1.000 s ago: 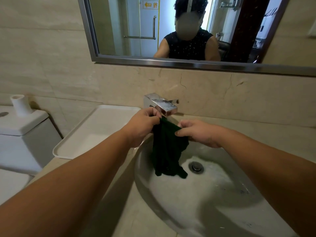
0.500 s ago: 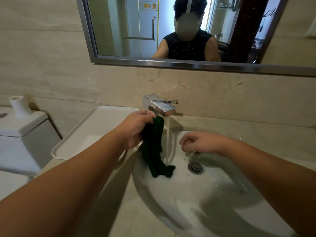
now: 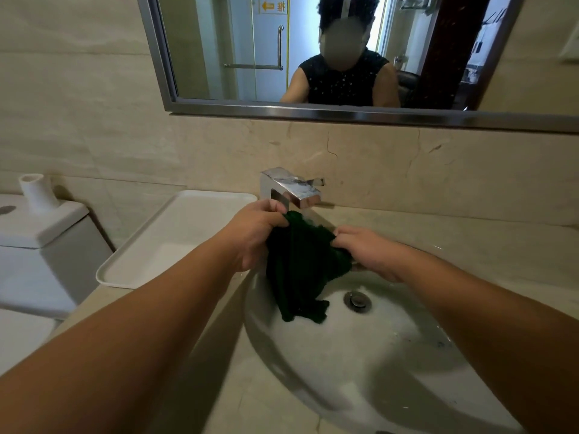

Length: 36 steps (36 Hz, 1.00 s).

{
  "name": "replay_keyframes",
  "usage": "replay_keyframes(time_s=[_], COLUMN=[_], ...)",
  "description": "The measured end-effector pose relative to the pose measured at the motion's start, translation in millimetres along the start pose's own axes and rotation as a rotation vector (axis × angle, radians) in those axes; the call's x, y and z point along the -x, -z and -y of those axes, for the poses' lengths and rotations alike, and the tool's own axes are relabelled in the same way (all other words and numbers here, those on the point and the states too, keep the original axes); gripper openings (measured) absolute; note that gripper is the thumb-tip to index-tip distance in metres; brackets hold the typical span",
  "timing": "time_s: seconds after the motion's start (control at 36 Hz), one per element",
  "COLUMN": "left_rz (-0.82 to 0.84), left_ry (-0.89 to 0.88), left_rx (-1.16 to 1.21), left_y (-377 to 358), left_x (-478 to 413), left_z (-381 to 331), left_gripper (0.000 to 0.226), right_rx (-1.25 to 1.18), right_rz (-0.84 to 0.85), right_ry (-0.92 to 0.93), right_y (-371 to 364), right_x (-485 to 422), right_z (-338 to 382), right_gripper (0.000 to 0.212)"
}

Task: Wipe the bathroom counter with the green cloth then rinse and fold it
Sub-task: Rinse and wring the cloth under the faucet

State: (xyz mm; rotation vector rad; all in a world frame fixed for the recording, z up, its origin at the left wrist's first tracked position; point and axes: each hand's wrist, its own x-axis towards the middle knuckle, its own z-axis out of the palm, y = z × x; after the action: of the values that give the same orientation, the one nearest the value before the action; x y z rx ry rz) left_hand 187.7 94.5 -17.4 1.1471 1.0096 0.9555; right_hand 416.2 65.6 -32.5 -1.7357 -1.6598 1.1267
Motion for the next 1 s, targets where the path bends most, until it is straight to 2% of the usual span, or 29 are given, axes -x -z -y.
replay_keyframes(time_s=[0.06, 0.14, 0.28, 0.36, 0.47, 0.53, 0.58, 0.64, 0.69, 0.72, 0.78, 0.83, 0.92, 1.0], left_rz=[-0.06, -0.111, -0.126, -0.074, -0.005, 0.023, 0.052, 0.126, 0.184, 0.187, 0.149, 0.097, 0.069, 0.079], left_ry=[-0.013, -0.014, 0.016, 0.042, 0.07, 0.083, 0.126, 0.157, 0.167, 0.158, 0.132, 0.102, 0.083, 0.031], left_rx=[-0.12, -0.298, -0.45, -0.389, -0.373, -0.362, -0.219, -0.098, -0.069, -0.068, -0.094, -0.132, -0.139, -0.093], left_y=[-1.4, -5.8, -11.4, -13.7, -21.1, -27.4, -32.6, -34.1, -29.0, -25.7, -21.1, -20.4, -19.6, -19.9], left_x=[-3.6, -7.2, -6.1, -4.5, -0.2, 3.8, 4.9, 7.6, 6.9, 5.5, -0.4, -4.4, -8.3, -10.6], left_z=[-0.5, -2.4, -1.9, -0.1, 2.8, 4.7, 7.4, 8.4, 11.1, 13.0, 18.0, 20.8, 23.5, 25.5], left_gripper=[0.024, 0.036, 0.024, 0.026, 0.025, 0.025, 0.027, 0.027, 0.03, 0.039, 0.055, 0.055, 0.059, 0.05], right_rx=[0.042, 0.171, 0.189, 0.143, -0.087, -0.253, -0.427, -0.511, -0.521, -0.503, -0.41, -0.29, -0.27, -0.192], right_rz=[-0.071, -0.153, -0.288, -0.343, -0.343, -0.286, -0.198, -0.12, -0.055, -0.025, 0.023, 0.026, -0.136, -0.303], right_ry=[0.009, 0.042, 0.071, 0.068, 0.027, 0.001, -0.043, -0.079, -0.083, -0.077, -0.049, -0.022, 0.019, 0.048], right_y=[3.6, 10.0, 15.7, 15.7, 9.0, 2.2, -3.3, -6.1, -4.3, -2.0, 3.0, 8.4, 16.9, 24.0], right_x=[-0.6, 3.0, 9.0, 12.3, 16.0, 19.6, 19.8, 21.0, 20.1, 20.0, 21.7, 20.6, 9.1, -8.1], right_z=[1.2, 5.3, 17.7, 25.8, 35.4, 43.3, 49.6, 54.3, 56.2, 57.0, 59.7, 63.8, 67.3, 65.4], right_gripper=[0.015, 0.021, 0.022, 0.022, 0.021, 0.016, 0.014, 0.021, 0.027, 0.028, 0.025, 0.019, 0.012, 0.027])
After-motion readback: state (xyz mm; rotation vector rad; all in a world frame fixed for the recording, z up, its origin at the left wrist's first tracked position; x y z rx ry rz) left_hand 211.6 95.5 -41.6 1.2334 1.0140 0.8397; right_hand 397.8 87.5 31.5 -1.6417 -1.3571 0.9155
